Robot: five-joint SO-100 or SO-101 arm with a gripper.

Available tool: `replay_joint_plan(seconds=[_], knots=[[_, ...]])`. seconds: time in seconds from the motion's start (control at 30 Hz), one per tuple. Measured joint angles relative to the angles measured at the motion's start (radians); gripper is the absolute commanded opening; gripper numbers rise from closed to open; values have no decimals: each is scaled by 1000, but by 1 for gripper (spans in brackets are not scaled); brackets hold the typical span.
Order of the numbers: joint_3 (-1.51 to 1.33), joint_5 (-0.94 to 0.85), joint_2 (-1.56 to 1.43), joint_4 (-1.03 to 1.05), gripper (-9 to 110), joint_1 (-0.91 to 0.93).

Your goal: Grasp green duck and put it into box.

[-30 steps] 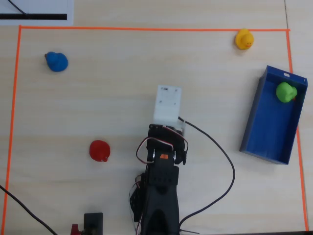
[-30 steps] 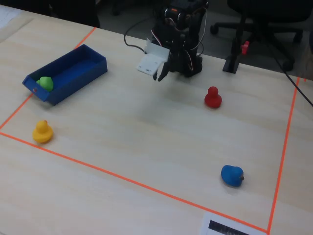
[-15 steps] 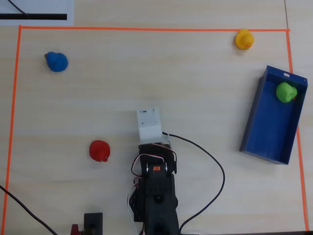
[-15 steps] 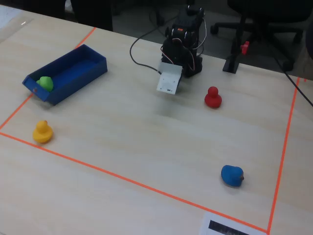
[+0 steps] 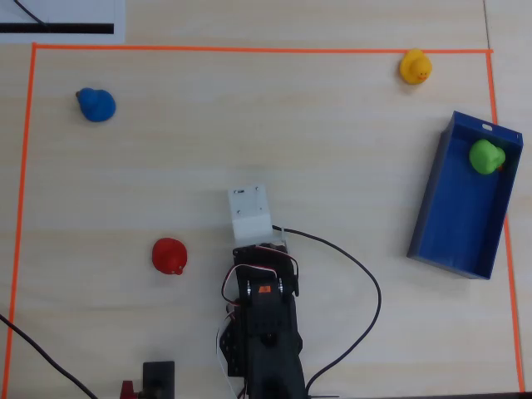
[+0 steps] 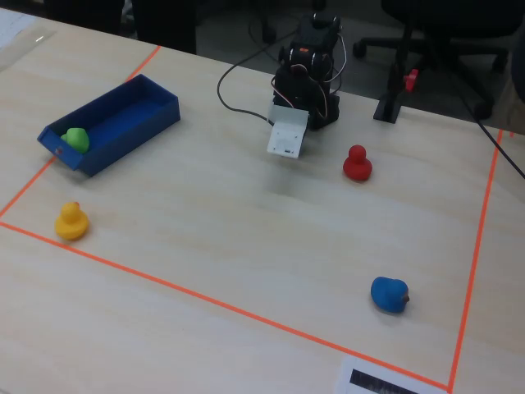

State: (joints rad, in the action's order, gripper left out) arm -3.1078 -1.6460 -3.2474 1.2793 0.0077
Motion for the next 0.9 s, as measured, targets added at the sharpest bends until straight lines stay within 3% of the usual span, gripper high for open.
replay_joint_plan(seconds=[0.9], knots=[[-2,6,-63,31,5,-3]])
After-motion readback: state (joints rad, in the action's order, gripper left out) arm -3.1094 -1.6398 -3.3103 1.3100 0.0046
